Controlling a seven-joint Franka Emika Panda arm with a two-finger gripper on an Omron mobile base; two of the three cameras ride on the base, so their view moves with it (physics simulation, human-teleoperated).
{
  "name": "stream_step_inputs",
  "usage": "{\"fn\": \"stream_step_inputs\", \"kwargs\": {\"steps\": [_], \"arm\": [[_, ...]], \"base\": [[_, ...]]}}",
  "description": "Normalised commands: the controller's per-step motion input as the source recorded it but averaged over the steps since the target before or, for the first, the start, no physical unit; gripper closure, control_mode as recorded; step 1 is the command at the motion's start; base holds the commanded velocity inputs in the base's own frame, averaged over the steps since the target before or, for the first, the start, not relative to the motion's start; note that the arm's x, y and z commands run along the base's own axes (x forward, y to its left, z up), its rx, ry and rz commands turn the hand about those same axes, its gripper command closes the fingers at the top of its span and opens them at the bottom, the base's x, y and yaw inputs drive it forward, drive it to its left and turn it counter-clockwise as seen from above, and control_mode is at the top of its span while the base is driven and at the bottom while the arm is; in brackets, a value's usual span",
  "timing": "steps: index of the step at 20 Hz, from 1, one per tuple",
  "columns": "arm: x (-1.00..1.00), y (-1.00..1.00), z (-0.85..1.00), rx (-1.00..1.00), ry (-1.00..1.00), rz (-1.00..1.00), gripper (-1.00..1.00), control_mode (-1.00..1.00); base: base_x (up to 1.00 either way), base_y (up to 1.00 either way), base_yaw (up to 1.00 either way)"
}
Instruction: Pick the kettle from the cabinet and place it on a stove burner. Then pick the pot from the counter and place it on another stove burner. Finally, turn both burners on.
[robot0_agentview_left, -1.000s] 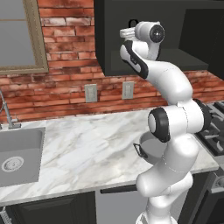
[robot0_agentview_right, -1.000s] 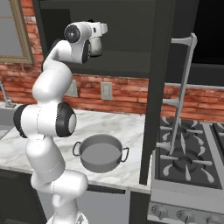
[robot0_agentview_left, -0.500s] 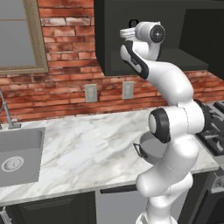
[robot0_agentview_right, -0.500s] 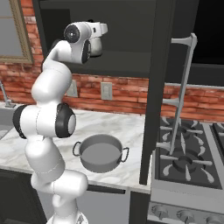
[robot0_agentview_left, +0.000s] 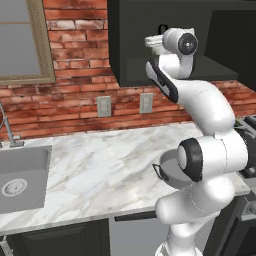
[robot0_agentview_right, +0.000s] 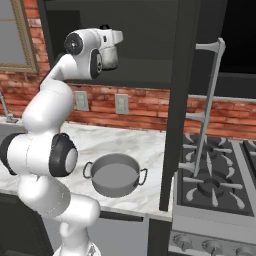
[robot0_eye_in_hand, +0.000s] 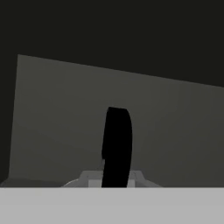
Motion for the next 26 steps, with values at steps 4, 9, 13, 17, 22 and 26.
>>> {"fn": "stream_step_inputs", "kwargs": {"steps": [4,9,13,17,22,26], "arm": [[-0.72,0.00,-0.01,0.00,0.00,-0.09,1.00,-1.00],[-0.73,0.00,0.00,0.01,0.00,-0.09,1.00,-1.00],[-0.70,0.00,0.00,0.00,0.00,-0.09,1.00,-1.00],[-0.67,0.00,-0.01,0.00,0.00,-0.09,1.00,-1.00],[-0.67,0.00,-0.02,0.00,0.00,-0.09,1.00,-1.00],[-0.65,0.00,-0.04,0.00,0.00,-0.10,1.00,-1.00]], "base": [[0.00,0.00,0.00],[0.00,0.00,0.00],[0.00,0.00,0.00],[0.00,0.00,0.00],[0.00,0.00,0.00],[0.00,0.00,0.00]]}}
